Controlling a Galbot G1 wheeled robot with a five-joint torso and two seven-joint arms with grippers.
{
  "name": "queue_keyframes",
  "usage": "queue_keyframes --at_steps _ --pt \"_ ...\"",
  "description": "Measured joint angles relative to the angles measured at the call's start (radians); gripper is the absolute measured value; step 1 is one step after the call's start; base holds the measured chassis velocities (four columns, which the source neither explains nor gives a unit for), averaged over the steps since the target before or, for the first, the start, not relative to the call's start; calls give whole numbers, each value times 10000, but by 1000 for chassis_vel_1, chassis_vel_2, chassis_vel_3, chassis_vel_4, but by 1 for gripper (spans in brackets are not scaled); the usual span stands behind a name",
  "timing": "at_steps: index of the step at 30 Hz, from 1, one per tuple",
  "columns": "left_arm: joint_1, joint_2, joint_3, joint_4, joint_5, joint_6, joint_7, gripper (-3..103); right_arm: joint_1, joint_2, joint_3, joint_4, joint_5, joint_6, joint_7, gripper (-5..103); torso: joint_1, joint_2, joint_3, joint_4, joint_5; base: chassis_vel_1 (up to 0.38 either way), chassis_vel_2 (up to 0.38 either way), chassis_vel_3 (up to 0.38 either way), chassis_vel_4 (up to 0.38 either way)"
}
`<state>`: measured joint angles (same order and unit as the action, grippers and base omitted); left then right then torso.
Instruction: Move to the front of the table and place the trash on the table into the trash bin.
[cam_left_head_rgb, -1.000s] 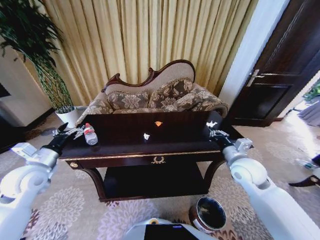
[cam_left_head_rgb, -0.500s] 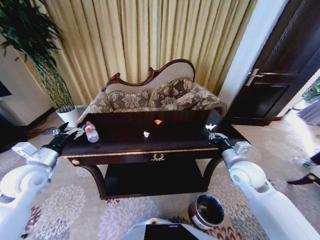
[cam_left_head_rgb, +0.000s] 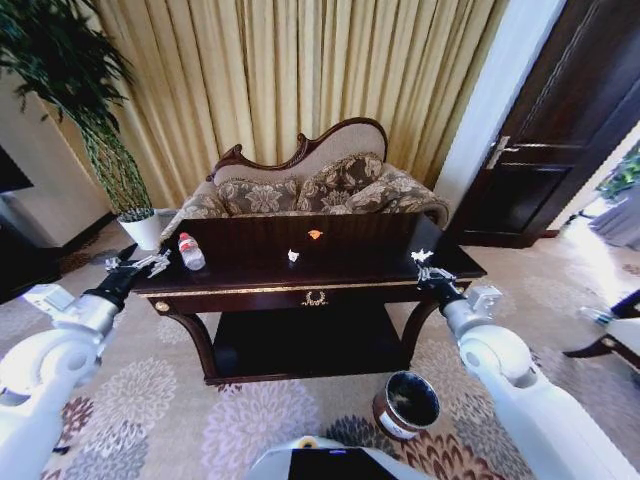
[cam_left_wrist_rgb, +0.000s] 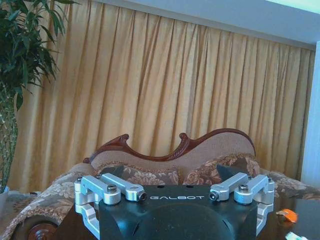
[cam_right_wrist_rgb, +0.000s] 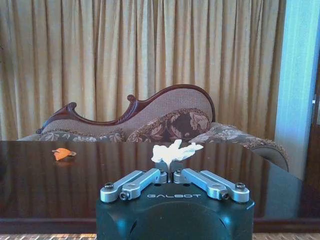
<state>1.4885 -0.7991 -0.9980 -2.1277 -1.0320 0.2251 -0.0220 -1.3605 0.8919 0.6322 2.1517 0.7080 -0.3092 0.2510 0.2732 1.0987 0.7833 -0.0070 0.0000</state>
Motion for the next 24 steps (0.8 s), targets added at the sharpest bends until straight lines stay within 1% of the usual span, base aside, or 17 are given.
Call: queue_keyframes --at_steps 10,13,19,24 --pt "10 2 1 13 8 -17 9 100 -32 90 -30 -83 -175 87 35 2 -2 2 -1 1 -1 147 -148 -157 152" --pt "-28 -18 78 29 37 -23 12 100 -137 178 -78 -278 -678 268 -52 2 -1 2 -1 1 1 135 -138 -134 139" --pt "-81 -76 186 21 85 -25 13 100 -310 332 -43 -618 -863 359 -198 2 -2 2 -1 1 -1 128 -128 -121 118" --pt "-133 -79 214 18 89 -27 14 100 -510 658 -33 -1410 -1428 546 -527 2 -6 5 -3 1 -3 80 -66 -95 78"
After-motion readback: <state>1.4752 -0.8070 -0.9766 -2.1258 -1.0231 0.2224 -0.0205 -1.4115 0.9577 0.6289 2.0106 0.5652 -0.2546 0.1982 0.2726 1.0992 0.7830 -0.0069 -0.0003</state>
